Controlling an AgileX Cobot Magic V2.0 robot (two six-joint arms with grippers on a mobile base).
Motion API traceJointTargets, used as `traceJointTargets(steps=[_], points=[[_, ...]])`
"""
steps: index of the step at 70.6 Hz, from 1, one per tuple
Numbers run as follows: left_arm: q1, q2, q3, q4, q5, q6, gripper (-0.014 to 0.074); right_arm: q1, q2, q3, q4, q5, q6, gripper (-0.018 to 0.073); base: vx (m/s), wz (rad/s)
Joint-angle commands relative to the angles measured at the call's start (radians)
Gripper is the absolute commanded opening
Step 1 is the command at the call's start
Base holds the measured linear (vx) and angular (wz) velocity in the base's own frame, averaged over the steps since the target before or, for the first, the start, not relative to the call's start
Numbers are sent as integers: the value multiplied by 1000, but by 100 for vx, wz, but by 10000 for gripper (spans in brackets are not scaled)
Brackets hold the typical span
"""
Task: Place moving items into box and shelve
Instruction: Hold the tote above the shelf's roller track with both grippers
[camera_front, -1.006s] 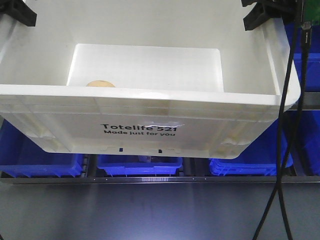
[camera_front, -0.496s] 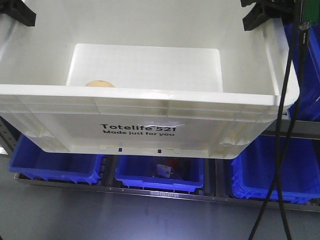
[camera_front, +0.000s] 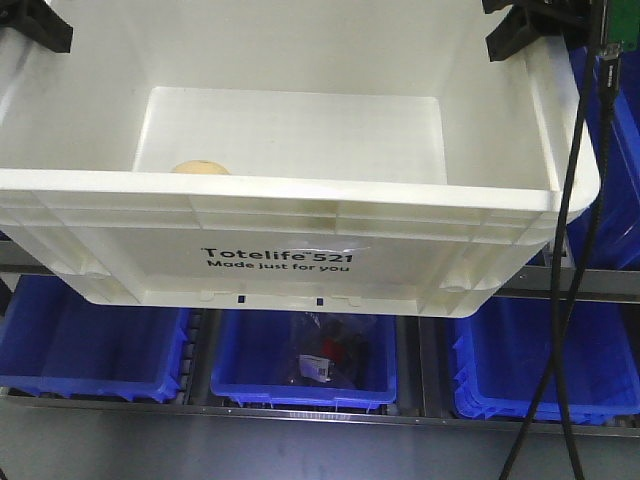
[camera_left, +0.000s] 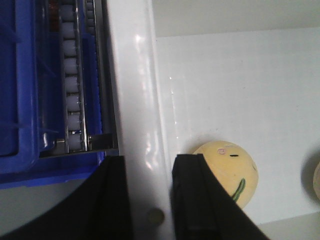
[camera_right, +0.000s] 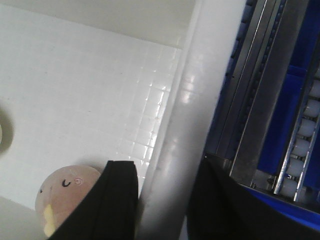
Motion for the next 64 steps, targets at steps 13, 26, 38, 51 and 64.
traceJointTargets(steps=[13,26,38,51,64], points=[[-4,-49,-44,-13,-79,2,-17,2,-54,-46,32,-19,-35,-12,6,-16],[-4,-49,-44,-13,-79,2,-17,2,-54,-46,32,-19,-35,-12,3,-11],[-4,-49,-44,-13,-79,2,-17,2,-54,-46,32,-19,-35,-12,1,-3],[-4,-49,-44,-13,-79,2,-17,2,-54,-46,32,-19,-35,-12,0,0],[-4,-49,-44,-13,-79,2,-17,2,-54,-46,32,-19,-35,-12,0,0]])
